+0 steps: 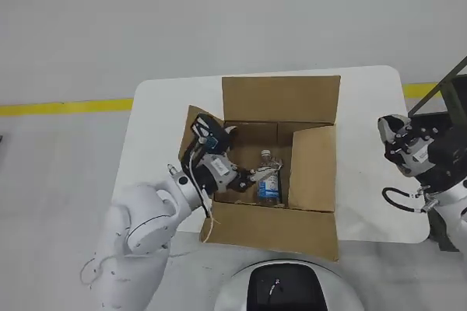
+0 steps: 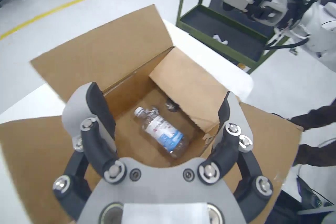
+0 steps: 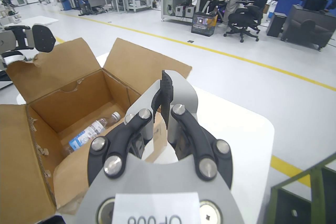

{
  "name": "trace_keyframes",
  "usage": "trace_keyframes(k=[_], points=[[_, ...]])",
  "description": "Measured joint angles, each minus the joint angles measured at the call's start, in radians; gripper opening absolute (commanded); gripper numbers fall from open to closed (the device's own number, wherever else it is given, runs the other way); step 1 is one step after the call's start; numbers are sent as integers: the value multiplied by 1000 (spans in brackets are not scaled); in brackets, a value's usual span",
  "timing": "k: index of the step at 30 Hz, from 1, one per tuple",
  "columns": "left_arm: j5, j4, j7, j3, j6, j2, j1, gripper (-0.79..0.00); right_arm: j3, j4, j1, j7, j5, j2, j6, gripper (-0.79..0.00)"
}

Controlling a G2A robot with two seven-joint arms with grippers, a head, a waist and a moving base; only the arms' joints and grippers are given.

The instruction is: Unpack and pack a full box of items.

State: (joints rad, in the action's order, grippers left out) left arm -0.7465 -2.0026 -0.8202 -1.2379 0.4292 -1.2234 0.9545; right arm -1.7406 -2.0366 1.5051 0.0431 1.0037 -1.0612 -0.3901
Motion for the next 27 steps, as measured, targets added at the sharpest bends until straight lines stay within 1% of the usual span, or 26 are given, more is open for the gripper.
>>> trace_keyframes(k=[3, 5, 10, 13, 18, 21, 24, 27], points=[[94, 69, 1, 61, -18, -8, -27, 0, -30, 27, 64, -31, -34, -3, 3, -785], [107, 100, -12, 91, -18, -11, -43, 0, -46, 27, 98, -35, -55, -4, -5, -785], [99, 101, -14, 92, -17, -11, -44, 0, -67, 14, 167, -50, -65, -8, -13, -785], [99, 101, -14, 92, -17, -11, -44, 0, -58, 10, 195, -53, -64, -10, -22, -785], [99, 101, -13, 93, -17, -11, -44, 0, -13, 34, 212, -65, -27, -15, -27, -785], [127, 107, 26, 103, -25, -13, -25, 0, 18, 59, 206, -82, 0, -18, -20, -785], [203, 145, 69, 135, -34, -20, -31, 0, 52, 91, 189, -100, 28, -21, -17, -785], [283, 217, 78, 181, -48, -32, -66, 0, 92, 125, 168, -109, 56, -24, -14, -785]])
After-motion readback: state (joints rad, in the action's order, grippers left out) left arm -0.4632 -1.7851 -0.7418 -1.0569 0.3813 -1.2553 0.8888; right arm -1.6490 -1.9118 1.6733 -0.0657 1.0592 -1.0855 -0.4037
